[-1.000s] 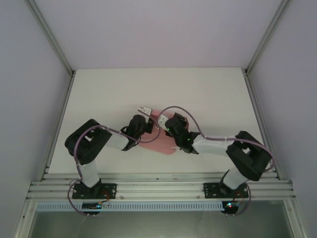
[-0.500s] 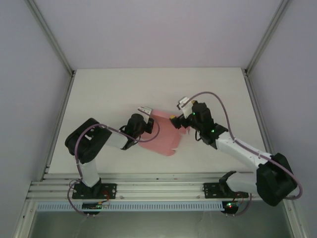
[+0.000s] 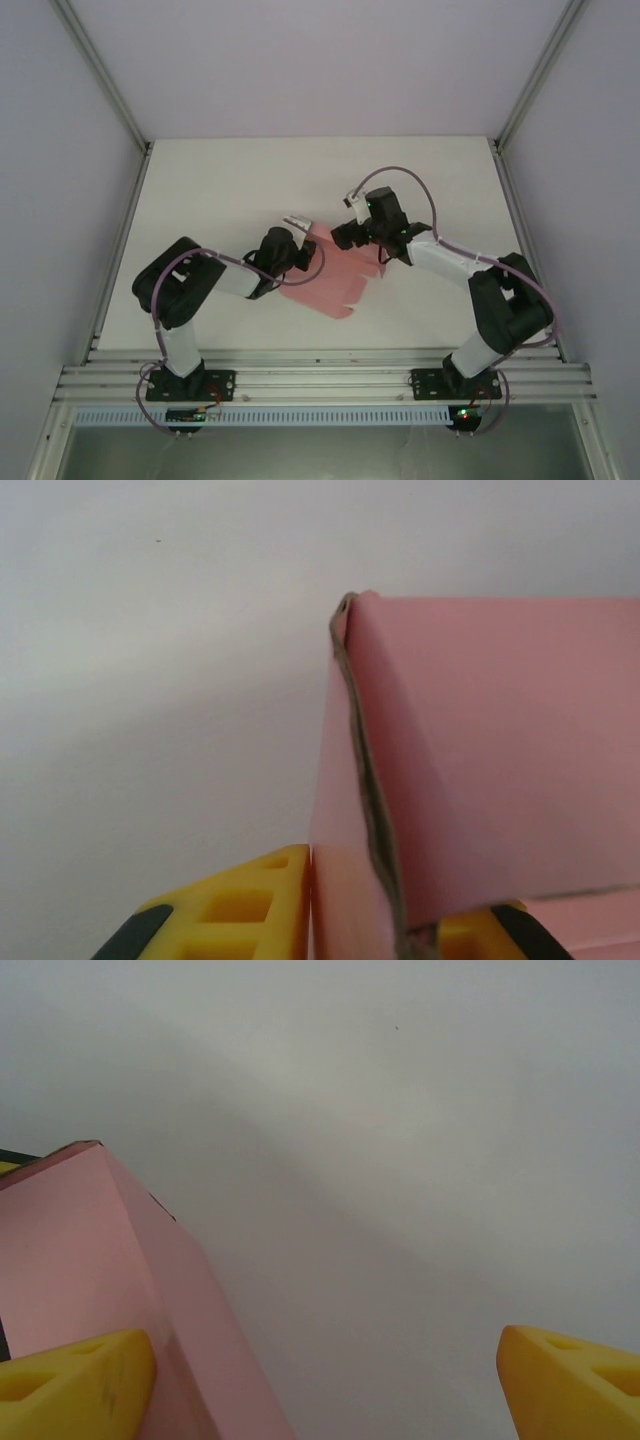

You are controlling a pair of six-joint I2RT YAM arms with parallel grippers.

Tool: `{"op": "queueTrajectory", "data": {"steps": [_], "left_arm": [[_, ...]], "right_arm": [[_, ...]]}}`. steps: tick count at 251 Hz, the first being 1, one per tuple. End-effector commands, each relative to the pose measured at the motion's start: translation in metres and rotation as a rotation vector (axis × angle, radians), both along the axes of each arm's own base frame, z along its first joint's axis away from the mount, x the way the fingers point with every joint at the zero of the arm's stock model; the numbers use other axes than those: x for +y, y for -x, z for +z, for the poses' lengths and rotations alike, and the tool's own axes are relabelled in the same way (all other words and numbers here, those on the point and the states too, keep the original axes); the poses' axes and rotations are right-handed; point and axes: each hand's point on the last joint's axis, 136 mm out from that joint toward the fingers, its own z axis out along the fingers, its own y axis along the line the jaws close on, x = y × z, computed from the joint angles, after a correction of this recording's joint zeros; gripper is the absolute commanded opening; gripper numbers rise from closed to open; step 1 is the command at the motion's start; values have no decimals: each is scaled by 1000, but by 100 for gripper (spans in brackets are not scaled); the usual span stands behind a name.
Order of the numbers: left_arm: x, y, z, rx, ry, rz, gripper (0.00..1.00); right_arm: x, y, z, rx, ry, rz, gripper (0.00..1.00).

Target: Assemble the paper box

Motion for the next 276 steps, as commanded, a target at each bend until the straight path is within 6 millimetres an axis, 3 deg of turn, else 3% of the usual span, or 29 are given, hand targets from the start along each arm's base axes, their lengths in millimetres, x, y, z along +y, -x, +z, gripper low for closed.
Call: {"op": "queueTrajectory", "data": {"steps": [1, 19, 47, 63, 97, 130, 155, 179, 219, 276], "left_arm": [[-4, -2, -3, 11, -13, -21, 17], [-4, -2, -4, 14, -18, -20, 16], [-4, -5, -3, 12, -25, -16, 13], [-3, -8, -2, 11, -30, 2, 1], [6, -19, 11, 1, -39, 89, 0], [21, -23, 38, 4, -4, 198, 0], [33, -22, 60, -2, 22, 262, 0], [38, -16, 74, -4, 30, 268, 0], [44, -12, 85, 0, 42, 284, 0], [37, -6, 92, 22, 93, 250, 0]], "right_arm": [[-1, 15, -40, 83, 93, 38, 89], [-4, 19, -57, 123, 142, 36, 88], [-6, 23, -66, 130, 171, 35, 88], [-5, 23, -62, 118, 170, 27, 88], [-7, 8, -4, -1, 88, -69, 90], [-31, 3, 63, -144, 18, -220, 99], [-52, 12, 92, -199, -7, -305, 99], [-62, 26, 106, -224, -33, -301, 99], [-62, 39, 99, -178, -55, -236, 99], [-66, 31, 69, -109, -25, -276, 99]]}}
